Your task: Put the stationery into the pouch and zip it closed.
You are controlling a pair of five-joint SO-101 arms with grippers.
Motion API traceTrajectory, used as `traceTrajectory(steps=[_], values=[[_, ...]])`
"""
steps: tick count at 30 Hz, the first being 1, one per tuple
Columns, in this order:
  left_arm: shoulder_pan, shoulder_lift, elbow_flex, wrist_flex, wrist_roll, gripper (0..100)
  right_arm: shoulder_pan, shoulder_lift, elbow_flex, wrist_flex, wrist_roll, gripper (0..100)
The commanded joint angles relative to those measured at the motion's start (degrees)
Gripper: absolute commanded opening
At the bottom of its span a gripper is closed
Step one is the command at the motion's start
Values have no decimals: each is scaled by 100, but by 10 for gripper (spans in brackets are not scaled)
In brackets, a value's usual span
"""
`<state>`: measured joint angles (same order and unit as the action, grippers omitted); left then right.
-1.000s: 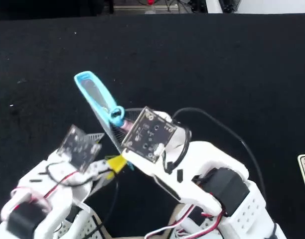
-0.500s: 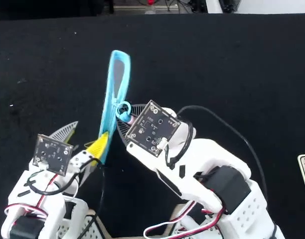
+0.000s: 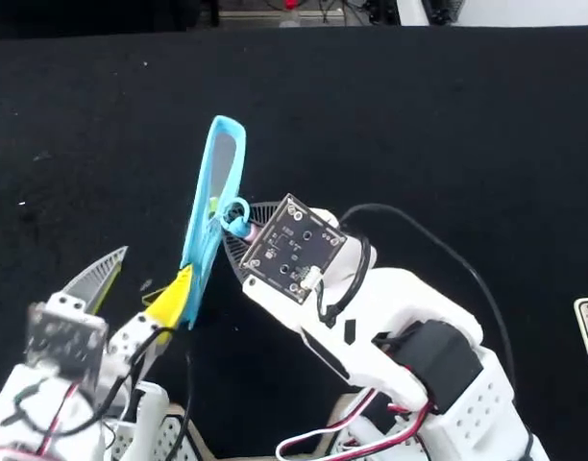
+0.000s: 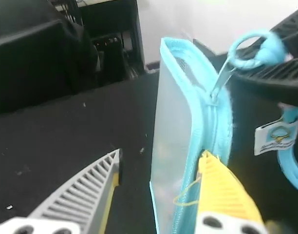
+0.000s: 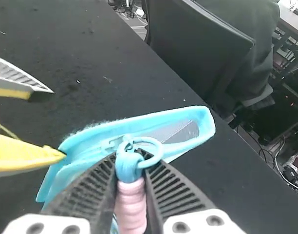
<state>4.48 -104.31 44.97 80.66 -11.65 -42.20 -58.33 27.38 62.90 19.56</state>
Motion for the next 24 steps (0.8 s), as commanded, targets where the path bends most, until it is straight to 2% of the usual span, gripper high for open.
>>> traceTrajectory(steps=[1,5,10,14,21,24], values=[[4,-18,-690,273,-53,261,44,-84,-163,-9,44,11],[259,-26,-760,387,-53,261,44,-84,-163,-9,44,11],[1455,-26,-1314,967,-325,261,44,-84,-163,0,44,11],[2185,-18,-1314,1020,-316,260,44,-84,-163,-9,44,11],[2211,-18,75,18,-273,259,44,-101,-163,9,44,11],[1807,-18,602,-501,-220,259,44,-110,-163,9,44,11]])
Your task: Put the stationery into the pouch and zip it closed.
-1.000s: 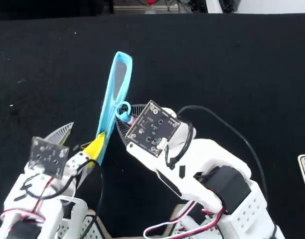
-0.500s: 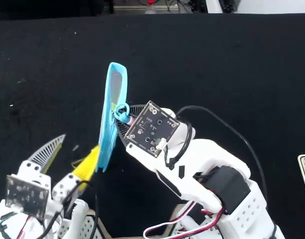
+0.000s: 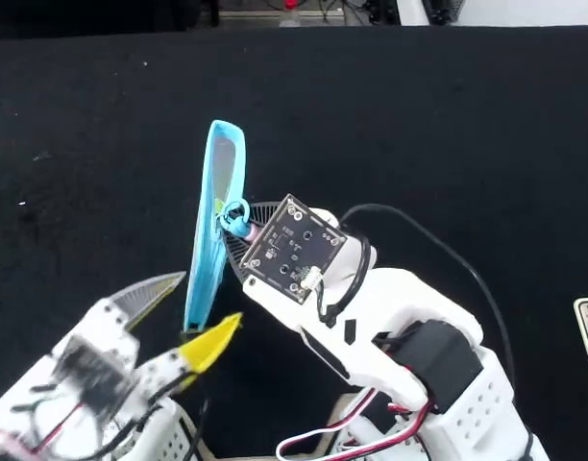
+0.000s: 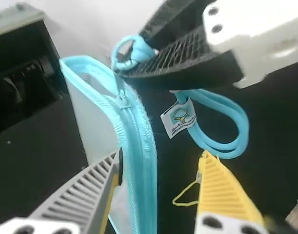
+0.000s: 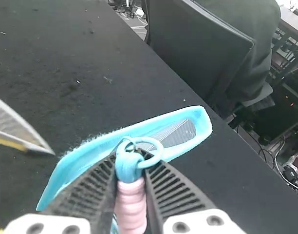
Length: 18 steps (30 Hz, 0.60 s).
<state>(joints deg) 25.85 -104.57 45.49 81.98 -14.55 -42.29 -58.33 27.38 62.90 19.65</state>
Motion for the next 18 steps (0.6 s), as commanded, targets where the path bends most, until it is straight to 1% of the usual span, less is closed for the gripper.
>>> traceTrajectory(steps=[1,4,7,12,14,16,18], values=[[-576,9,716,-818,88,260,53,-110,-163,9,35,11],[-1095,9,1182,-1310,88,259,44,-110,-163,9,35,11],[-1288,9,1473,-1565,88,257,44,-110,-163,9,35,11],[-1244,9,1525,-1626,88,256,44,-110,-154,9,35,11],[-1095,9,1525,-1626,88,252,44,-110,-92,0,35,11],[-910,9,1552,-1626,88,206,44,-110,-22,9,35,11],[-813,9,1534,-1600,88,133,44,-119,66,9,35,11]])
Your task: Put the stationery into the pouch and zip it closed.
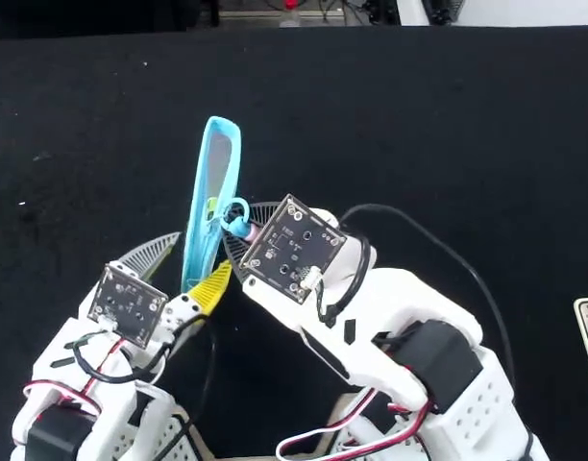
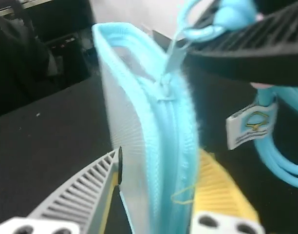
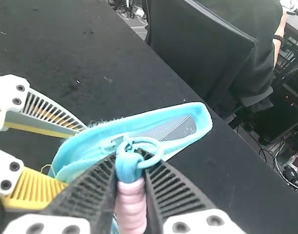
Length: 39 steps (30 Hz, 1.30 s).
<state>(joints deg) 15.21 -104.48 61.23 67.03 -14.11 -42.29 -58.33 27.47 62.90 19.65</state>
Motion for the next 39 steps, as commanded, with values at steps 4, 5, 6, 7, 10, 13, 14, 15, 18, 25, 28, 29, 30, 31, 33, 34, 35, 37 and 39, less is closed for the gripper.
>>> traceTrajectory(steps=[4,5,6,7,10,13,14,15,18,25,28,29,30,31,33,34,35,37,39], values=[[268,0,-48,-88,26,41,62,-119,136,9,35,11],[268,0,-48,-88,35,48,70,-119,127,9,35,11],[259,0,-48,-88,9,34,70,-119,110,9,35,11],[251,0,-48,-88,0,27,79,-127,101,0,35,11],[251,-9,-92,18,-18,30,88,-127,101,-18,35,11],[251,-9,-374,378,-316,30,88,-127,101,-26,35,11],[251,-9,-479,519,-396,30,88,-127,101,-35,35,11],[251,-9,-523,598,-457,30,88,-127,101,-35,44,11],[251,-9,-558,721,-563,30,325,-119,110,-193,44,11],[251,-9,-549,721,-563,30,1398,-75,145,-598,-9,11],[251,-9,-549,703,-563,30,1424,-75,145,-589,-9,11],[251,-9,-549,703,-563,30,1424,-75,171,-598,-9,11],[251,-9,-549,703,-563,30,1424,-75,207,-607,-9,11],[251,-9,-549,712,-563,30,1424,-75,242,-607,-9,11],[251,-9,-549,712,-554,30,1433,-66,330,-615,35,11],[251,-9,-549,712,-554,30,1477,-66,382,-677,35,11],[251,-9,-549,721,-554,30,1582,-66,444,-782,35,11],[251,-9,-549,721,-545,30,1846,-66,567,-1125,35,11],[251,-9,-549,721,-545,30,2101,-57,708,-1415,35,11]])
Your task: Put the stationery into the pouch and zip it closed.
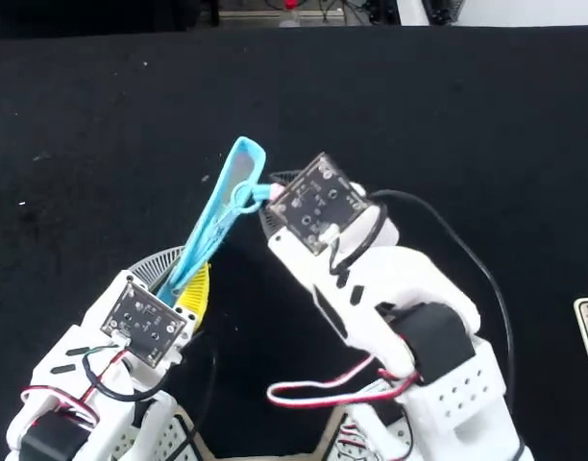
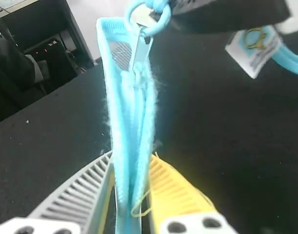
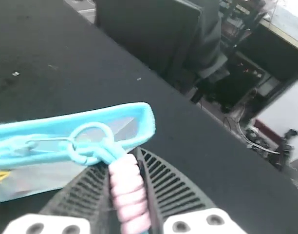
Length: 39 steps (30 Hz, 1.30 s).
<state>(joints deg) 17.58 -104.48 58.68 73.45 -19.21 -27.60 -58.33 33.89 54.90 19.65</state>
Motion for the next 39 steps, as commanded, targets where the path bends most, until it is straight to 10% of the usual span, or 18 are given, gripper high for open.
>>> traceTrajectory(steps=[1,31,39], values=[[13,-9,-295,79,-35,30,730,-13,145,-721,35,11],[13,-9,-84,44,-44,30,1996,1684,163,-2127,-18,11],[13,-9,-84,44,-44,30,1116,1349,-602,53,-879,155]])
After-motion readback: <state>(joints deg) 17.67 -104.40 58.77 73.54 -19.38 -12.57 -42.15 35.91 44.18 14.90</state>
